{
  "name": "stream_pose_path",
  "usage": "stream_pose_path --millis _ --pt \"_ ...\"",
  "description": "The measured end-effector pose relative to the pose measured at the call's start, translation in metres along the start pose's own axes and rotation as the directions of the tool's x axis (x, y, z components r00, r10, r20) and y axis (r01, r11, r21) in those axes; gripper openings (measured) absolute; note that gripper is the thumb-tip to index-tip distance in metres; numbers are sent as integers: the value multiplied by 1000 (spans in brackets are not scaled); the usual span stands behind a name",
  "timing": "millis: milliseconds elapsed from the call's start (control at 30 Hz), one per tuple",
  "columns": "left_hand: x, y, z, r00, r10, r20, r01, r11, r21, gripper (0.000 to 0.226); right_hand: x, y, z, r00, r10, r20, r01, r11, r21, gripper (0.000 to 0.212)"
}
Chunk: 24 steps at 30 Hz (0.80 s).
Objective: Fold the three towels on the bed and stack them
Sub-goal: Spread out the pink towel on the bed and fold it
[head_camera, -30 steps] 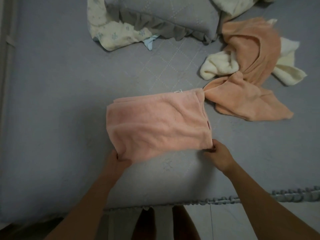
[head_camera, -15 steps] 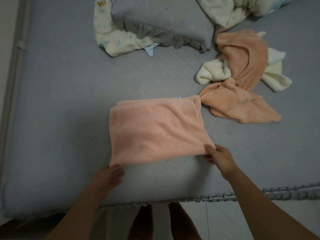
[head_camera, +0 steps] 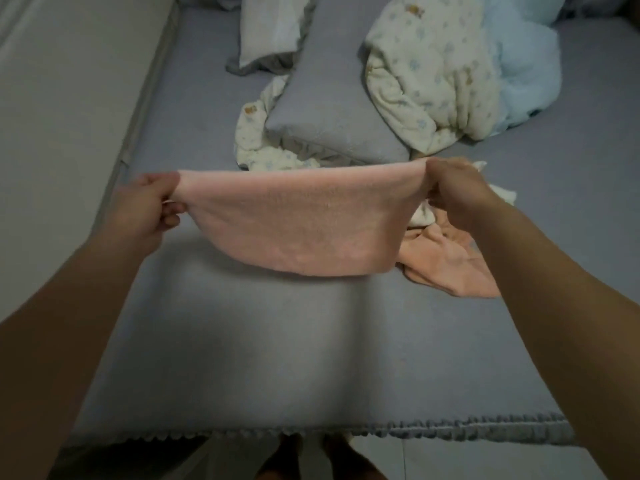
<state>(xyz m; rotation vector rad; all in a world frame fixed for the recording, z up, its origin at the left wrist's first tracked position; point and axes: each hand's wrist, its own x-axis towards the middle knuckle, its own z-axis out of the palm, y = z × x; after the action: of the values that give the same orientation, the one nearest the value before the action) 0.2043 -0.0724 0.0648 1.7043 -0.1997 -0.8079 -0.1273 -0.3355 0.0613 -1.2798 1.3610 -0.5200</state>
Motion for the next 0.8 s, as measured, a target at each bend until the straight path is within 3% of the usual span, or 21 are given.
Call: stream_pose_path --millis 133,300,367,400,500,567,633,700,800 --pt "-12 19 3 989 -115 91 129 978 -163 25 0 -21 6 999 1 -38 -4 998 -66 34" --pt "-17 -8 -11 942 -276 189 315 921 -227 23 -9 -1 9 990 139 7 -139 979 152 24" --pt "-15 -17 -17 916 -320 243 364 916 -167 24 -10 5 5 994 91 66 -107 947 302 17" --pt "-13 -22 -20 908 -337 249 380 913 -152 30 -9 7 3 994 44 96 -76 930 359 25" --pt "-6 -29 -24 906 -322 276 374 913 -162 41 -5 17 2 995 -68 80 45 966 254 52" --pt "-2 -34 -21 920 -279 277 300 953 -36 35 -3 27 2 993 -92 72 88 994 59 53" --pt "-1 -46 -18 931 -290 222 248 948 199 27 0 43 1 994 13 108 -4 996 -87 48" --pt "-7 -66 -19 890 -419 178 344 876 339 24 -3 67 0 980 156 126 -135 978 -160 40" --pt "-31 -110 -29 778 -620 98 490 697 524 34 -18 112 -1 944 309 114 -279 934 -221 28"
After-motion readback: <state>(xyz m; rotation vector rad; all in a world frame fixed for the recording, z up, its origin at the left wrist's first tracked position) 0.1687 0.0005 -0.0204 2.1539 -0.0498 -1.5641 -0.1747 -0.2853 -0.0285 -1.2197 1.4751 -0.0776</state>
